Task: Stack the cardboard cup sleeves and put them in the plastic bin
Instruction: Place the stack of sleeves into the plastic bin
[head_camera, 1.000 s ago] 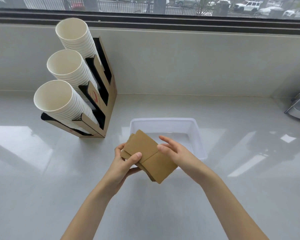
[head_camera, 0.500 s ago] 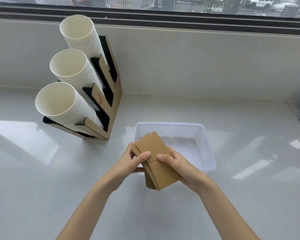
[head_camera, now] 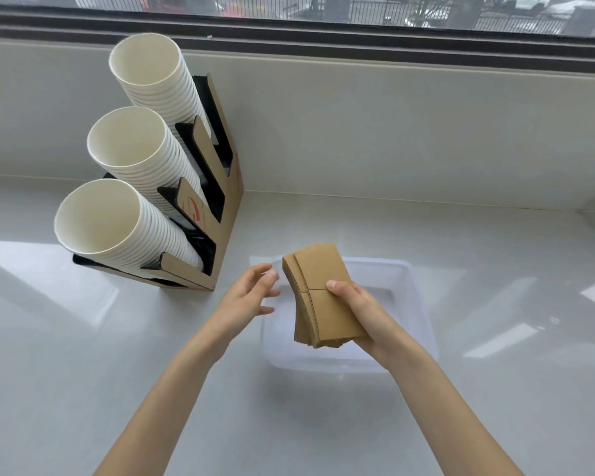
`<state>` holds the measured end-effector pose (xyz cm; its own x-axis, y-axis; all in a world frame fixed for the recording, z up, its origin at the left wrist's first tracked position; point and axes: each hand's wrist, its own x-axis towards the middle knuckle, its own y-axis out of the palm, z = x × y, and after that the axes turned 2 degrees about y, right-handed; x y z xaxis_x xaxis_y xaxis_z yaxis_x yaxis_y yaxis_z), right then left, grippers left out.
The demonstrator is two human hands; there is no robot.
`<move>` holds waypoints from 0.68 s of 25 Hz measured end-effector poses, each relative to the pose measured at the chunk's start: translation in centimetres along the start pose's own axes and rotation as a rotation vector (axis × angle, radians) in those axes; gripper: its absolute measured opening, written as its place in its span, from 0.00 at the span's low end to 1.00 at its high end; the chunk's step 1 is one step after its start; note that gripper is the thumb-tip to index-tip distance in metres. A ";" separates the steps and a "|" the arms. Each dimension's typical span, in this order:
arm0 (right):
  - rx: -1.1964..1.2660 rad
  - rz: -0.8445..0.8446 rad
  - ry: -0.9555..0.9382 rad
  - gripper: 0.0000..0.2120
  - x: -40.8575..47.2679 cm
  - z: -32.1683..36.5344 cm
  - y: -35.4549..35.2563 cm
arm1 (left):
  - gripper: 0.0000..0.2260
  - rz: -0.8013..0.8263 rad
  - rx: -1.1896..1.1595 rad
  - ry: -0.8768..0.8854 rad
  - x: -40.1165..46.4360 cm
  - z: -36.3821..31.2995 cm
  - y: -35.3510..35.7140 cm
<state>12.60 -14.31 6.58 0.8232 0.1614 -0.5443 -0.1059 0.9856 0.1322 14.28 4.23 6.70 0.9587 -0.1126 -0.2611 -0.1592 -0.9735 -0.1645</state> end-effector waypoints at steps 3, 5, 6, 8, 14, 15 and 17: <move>0.000 -0.045 0.089 0.19 2.0 -0.4 0.2 | 0.17 -0.139 0.077 -0.073 1.1 1.6 -0.3; -0.021 -0.063 0.145 0.22 3.3 -1.0 0.4 | 0.18 -0.136 0.114 -0.146 1.7 2.6 -0.2; -0.037 -0.071 0.164 0.23 3.9 -1.3 0.6 | 0.19 -0.114 0.126 -0.174 1.8 3.0 -0.1; -0.084 -0.090 0.192 0.23 5.0 -2.0 0.8 | 0.20 -0.077 0.143 -0.209 2.0 3.7 0.2; -0.107 -0.102 0.268 0.25 6.7 -3.1 1.7 | 0.17 -0.027 0.128 -0.212 2.1 4.2 0.6; -0.122 -0.097 0.270 0.26 6.9 -3.3 1.9 | 0.17 -0.025 0.119 -0.209 2.1 4.3 0.5; -0.200 -0.096 0.261 0.30 7.3 -4.0 2.2 | 0.17 -0.022 0.099 -0.206 2.0 4.4 0.4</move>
<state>16.14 -10.71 -0.44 0.6667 0.0499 -0.7436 -0.1639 0.9832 -0.0809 15.09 4.49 1.94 0.8956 -0.0388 -0.4432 -0.1708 -0.9499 -0.2619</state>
